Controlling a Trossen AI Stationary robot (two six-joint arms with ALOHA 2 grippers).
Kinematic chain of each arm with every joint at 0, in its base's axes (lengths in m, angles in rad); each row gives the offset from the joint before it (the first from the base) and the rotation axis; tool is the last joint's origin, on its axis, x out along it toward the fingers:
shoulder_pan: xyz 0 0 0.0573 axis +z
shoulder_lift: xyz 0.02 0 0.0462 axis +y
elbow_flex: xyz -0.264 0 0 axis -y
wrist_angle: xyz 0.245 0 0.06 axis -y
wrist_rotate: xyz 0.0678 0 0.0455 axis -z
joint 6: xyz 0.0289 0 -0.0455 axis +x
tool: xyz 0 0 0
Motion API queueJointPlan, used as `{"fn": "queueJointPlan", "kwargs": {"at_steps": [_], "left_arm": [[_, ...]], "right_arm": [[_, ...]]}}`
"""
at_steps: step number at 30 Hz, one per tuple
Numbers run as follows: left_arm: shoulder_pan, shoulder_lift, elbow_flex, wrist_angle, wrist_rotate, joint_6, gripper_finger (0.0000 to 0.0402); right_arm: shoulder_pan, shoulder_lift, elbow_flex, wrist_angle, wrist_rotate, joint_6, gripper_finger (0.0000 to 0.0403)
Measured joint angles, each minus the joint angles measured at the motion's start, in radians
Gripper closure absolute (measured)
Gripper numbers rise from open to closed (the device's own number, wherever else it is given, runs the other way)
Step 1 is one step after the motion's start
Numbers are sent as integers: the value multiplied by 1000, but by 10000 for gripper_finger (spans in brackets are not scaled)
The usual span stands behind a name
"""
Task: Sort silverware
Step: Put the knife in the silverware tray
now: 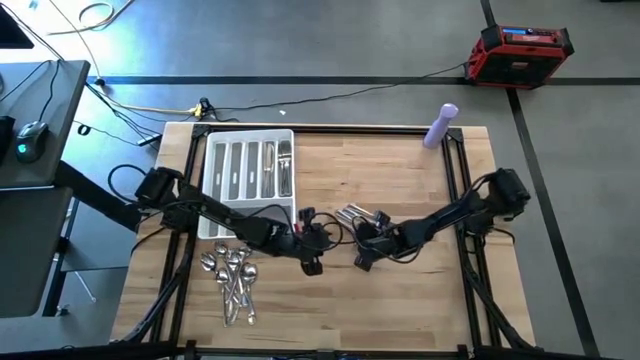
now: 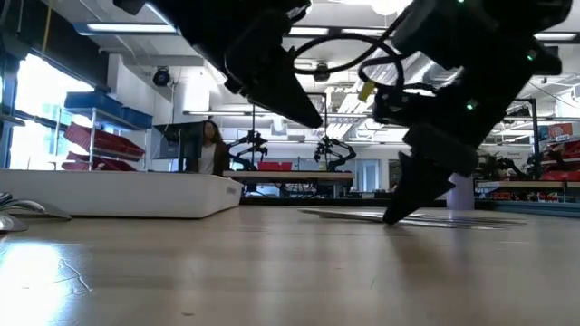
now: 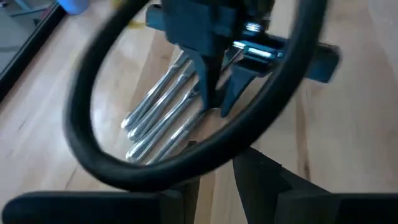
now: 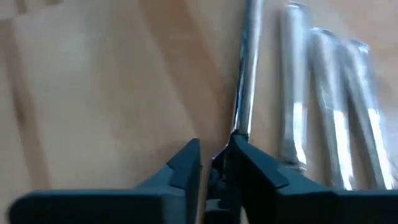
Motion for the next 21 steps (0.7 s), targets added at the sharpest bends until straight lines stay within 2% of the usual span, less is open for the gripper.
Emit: {"fn": "queueJointPlan", "kwargs": {"at_steps": [3, 5, 11, 16, 21], "left_arm": [[-9, 1, 0, -21, -7, -4, 326], [-12, 1, 1, -47, 6, -20, 326], [-19, 5, 1, -52, 169, 9, 326], [-39, 22, 2, 1, 178, 77, 326], [-40, 100, 2, 148, 180, 153, 326]], "right_arm": [[12, 11, 41, 13, -68, -59, 385], [27, 13, 64, 16, -105, -105, 398], [58, 13, 149, -15, -104, -199, 386], [97, -30, 232, -196, -100, -113, 386], [218, -39, 233, -164, -124, -66, 386]]}}
